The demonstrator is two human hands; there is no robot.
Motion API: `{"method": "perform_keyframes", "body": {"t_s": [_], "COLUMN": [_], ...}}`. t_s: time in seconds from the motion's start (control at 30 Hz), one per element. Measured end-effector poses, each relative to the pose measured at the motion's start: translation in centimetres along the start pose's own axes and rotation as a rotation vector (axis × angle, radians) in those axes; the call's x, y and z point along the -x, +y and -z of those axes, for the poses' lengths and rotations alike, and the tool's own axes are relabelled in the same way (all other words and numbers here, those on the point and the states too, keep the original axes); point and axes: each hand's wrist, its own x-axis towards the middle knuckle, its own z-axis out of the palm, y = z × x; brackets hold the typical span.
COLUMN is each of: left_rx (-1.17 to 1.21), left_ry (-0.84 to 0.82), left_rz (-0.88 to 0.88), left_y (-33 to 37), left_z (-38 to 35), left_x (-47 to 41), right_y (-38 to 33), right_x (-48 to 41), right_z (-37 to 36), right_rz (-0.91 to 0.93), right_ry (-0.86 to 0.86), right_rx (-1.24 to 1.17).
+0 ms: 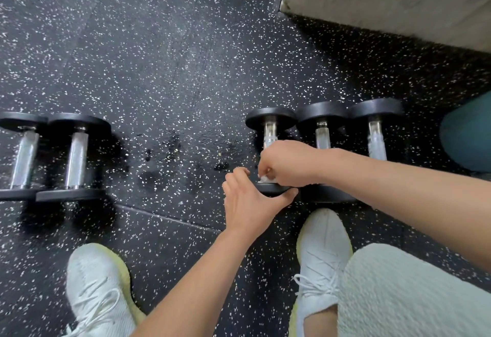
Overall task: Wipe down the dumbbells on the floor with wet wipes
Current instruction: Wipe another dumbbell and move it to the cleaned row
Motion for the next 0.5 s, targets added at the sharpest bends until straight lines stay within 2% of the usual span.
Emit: {"method": "perform_keyframes", "body": {"t_s": [0.2, 0.4, 0.5], "left_rx": [0.026, 0.052, 0.066], "left_ry": [-0.016, -0.059, -0.074], "left_rz": [0.009, 0.02, 0.023], "left_y": [-0.3, -0.7, -1.3], "left_z": [0.2, 0.2, 0.5], "left_x": [-0.1, -0.4, -0.7], "right_y": [-1.2, 1.4, 2.4], "right_x": [-2.2, -1.0, -0.4], "right_z": [-0.9, -2.3, -2.5], "right_rz": [0.048, 0.083, 0.041], "right_ry": [-0.014, 0.045, 0.048], "right_rx": [0.14, 0.049, -0.035]}}
